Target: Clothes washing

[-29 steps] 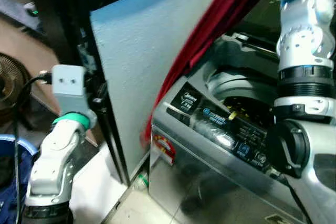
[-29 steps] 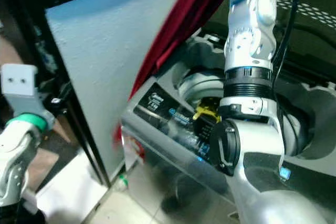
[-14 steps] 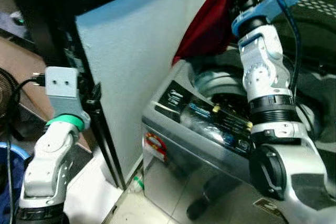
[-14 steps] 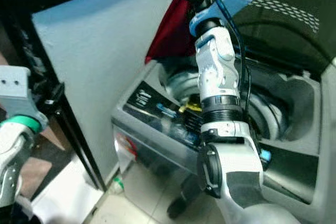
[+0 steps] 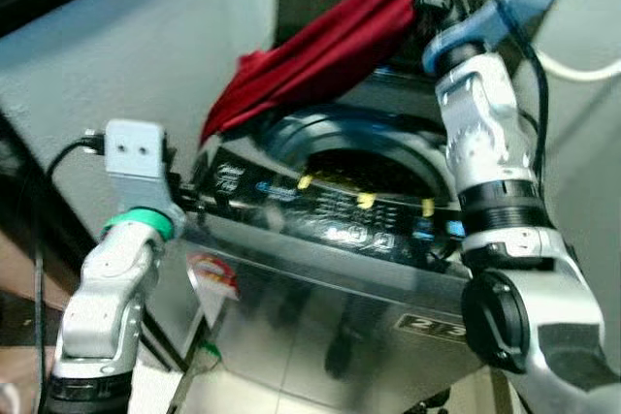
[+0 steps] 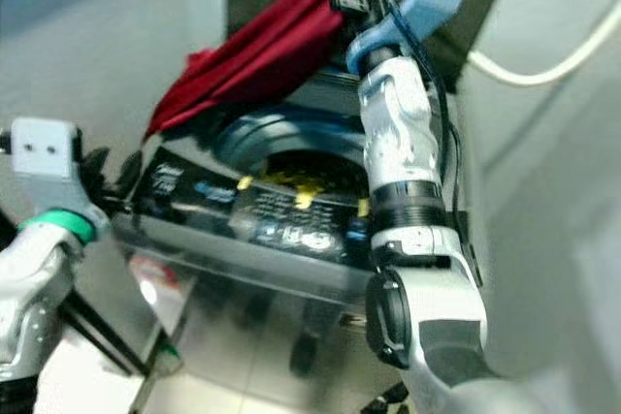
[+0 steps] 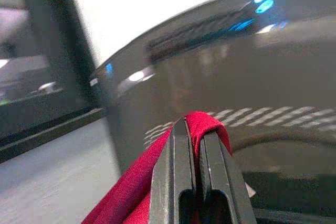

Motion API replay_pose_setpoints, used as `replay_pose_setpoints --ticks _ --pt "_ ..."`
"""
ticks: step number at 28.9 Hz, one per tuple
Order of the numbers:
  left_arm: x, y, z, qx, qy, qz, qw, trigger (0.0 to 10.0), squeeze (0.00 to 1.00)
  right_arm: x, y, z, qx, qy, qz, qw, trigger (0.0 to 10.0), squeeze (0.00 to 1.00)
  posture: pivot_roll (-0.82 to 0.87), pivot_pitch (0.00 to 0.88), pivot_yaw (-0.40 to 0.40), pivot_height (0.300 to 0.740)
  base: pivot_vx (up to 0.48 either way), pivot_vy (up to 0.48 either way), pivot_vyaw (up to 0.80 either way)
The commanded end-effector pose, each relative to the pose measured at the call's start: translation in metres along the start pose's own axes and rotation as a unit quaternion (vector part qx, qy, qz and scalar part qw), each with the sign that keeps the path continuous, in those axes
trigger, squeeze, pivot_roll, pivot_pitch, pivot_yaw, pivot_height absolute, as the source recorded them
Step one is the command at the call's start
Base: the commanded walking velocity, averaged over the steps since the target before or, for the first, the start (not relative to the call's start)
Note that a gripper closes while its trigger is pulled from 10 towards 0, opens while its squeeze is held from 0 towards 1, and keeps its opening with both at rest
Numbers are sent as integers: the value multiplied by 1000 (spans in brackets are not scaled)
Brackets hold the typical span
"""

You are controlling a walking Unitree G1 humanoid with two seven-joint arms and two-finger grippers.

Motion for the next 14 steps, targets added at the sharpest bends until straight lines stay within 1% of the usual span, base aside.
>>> replay_pose_setpoints --ticks 1,2,3,5,6,7,9,10,13,14 --pt "0 4 -5 12 6 4 1000 10000 0 7 -5 -10 15 1 14 1000 10000 0 201 0 -3 740 0 0 -800" --pt "1 5 -6 15 9 6 1000 10000 0 6 -6 -11 18 -1 13 1000 10000 0 201 0 -3 740 0 0 -800" --pt "1 6 -7 18 14 5 1000 10000 0 3 -7 -16 31 13 4 999 10000 0 201 0 -3 740 0 480 -750" --pt "1 6 -7 18 14 5 1000 10000 0 3 -7 -16 31 13 4 999 10000 0 201 0 -3 740 0 480 -750" --pt "0 7 -7 20 17 5 1000 10000 0 1 -7 -19 40 23 -2 999 10000 0 201 0 -3 740 0 480 -750" --pt "0 9 -6 21 16 5 1000 10000 0 -3 -7 -22 46 21 -10 999 10000 0 201 4 -27 740 0 480 0" --pt "-1 12 -5 23 16 7 1000 10000 0 -8 -7 -25 48 12 -16 999 10000 0 201 4 -27 740 0 480 0" --pt "0 14 -6 29 19 13 999 10000 0 -12 -6 -25 46 7 -19 999 10000 0 205 10 -42 740 0 0 0" --pt "2 15 -7 34 23 18 999 10000 0 -13 -6 -25 44 5 -21 999 10000 0 205 10 -42 740 0 0 0" --pt "2 17 -10 44 29 20 998 10000 0 -20 -3 -25 41 -4 -27 999 10000 0 212 15 -48 740 0 0 0"
Point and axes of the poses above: a point about 5 cm out from each wrist's last joint towards the gripper, its own y axis pointing back from the gripper into the wrist, its own x axis along the axis of the wrist's last joint, z = x × y, the point moved 5 cm from there along -y, pointing out of the wrist towards the gripper, and after that the axes turned 11 degrees about -y, right-handed, at the moved point
